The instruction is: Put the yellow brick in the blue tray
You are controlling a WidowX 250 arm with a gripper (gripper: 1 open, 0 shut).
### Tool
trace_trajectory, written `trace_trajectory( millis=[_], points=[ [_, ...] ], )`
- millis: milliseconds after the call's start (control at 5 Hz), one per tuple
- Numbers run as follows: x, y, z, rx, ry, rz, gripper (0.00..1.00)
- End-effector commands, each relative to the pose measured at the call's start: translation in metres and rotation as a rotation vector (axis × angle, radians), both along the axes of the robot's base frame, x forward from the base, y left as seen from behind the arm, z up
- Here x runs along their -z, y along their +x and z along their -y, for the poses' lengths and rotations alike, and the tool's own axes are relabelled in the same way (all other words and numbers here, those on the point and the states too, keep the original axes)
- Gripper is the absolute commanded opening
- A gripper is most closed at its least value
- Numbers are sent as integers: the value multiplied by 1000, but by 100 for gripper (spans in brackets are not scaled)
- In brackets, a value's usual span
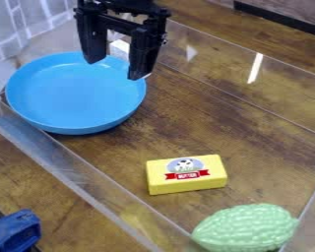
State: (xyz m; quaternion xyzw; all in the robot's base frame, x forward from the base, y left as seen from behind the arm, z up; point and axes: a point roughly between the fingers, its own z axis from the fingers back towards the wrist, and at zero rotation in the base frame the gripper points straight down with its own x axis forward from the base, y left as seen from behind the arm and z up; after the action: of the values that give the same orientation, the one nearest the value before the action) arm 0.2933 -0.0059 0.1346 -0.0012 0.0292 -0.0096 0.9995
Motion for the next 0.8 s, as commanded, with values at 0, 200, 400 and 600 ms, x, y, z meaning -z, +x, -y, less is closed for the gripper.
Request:
trace_trajectory(
  millis=[0,200,400,600],
  points=[
    [6,-1,3,54,-3,-11,100],
    [13,-2,8,140,-8,-20,100],
    [18,-3,12,194,-12,-29,100],
    [25,-6,22,331,-16,-22,100]
  ],
)
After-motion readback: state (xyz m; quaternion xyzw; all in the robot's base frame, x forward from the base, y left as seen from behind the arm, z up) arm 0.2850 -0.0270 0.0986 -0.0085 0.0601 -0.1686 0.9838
